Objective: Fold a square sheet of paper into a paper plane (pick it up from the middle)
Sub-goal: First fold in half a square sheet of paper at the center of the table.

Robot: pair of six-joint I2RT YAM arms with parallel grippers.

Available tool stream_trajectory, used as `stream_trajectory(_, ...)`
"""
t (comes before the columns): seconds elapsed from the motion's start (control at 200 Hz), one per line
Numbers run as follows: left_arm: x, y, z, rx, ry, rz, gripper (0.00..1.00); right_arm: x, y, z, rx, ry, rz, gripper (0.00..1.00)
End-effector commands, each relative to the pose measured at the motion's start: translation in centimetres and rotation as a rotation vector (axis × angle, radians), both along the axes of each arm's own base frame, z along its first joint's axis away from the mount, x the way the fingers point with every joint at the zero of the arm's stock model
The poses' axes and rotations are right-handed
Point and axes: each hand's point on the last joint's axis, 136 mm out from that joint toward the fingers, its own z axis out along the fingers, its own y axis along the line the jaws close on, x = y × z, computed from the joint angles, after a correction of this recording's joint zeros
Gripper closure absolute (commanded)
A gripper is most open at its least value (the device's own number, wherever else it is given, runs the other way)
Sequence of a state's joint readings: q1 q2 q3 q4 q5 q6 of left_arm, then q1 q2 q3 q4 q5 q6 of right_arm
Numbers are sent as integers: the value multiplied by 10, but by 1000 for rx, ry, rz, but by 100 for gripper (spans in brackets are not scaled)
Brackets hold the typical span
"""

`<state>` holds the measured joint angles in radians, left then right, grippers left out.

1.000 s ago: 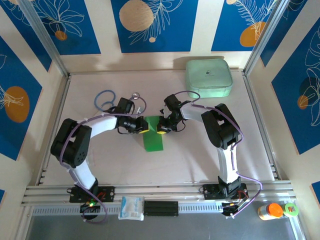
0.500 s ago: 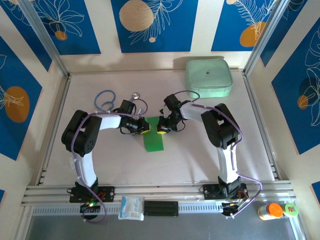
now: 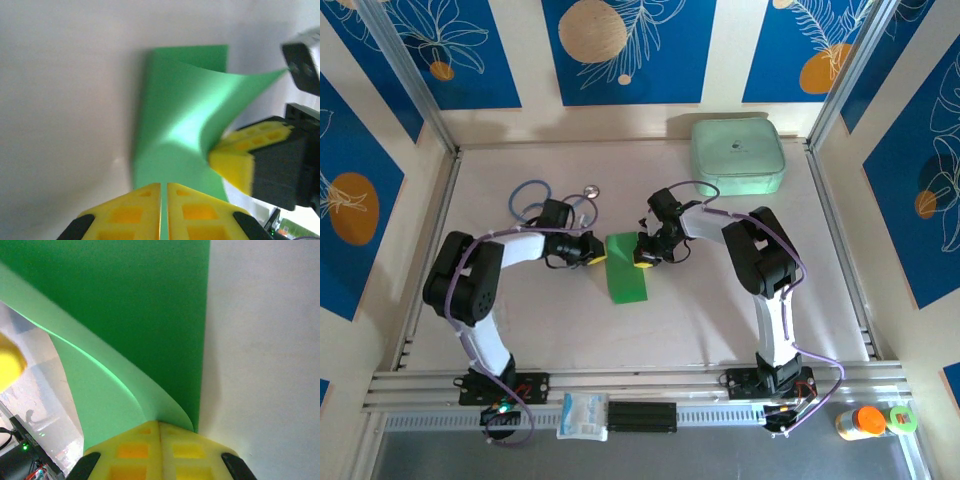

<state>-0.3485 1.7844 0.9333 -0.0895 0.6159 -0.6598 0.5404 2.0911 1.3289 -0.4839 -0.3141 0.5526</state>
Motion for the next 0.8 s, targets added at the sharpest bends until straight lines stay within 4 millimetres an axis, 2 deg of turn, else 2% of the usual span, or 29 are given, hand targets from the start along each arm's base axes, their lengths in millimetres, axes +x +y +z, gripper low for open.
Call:
stream_trajectory(0.0,8,-20,14,-5,-30,-4,88,-46,-92,-95,-481,150,-15,97)
stream_trajectory(0.12,20,-28,-2,16,6,3,88,-48,-93,-96,-484,153,-13,97)
stream_trajectory(0.27,32,-16,-28,131,40,28,88,-47,-94,-97,-487,151,-14,97)
stream_trajectory(0.395,33,1,-42,190,61,36,89,-47,-95,-97,-492,148,-10,97)
stream_trajectory(0.57,28,44,-58,241,104,94,89,-47,-97,-97,-500,146,-7,97)
stream_trajectory(0.67,32,59,-53,200,104,141,89,-46,-97,-97,-500,144,-7,97)
stream_trajectory(0.79,38,47,-23,136,49,122,89,-47,-97,-98,-499,144,-6,97)
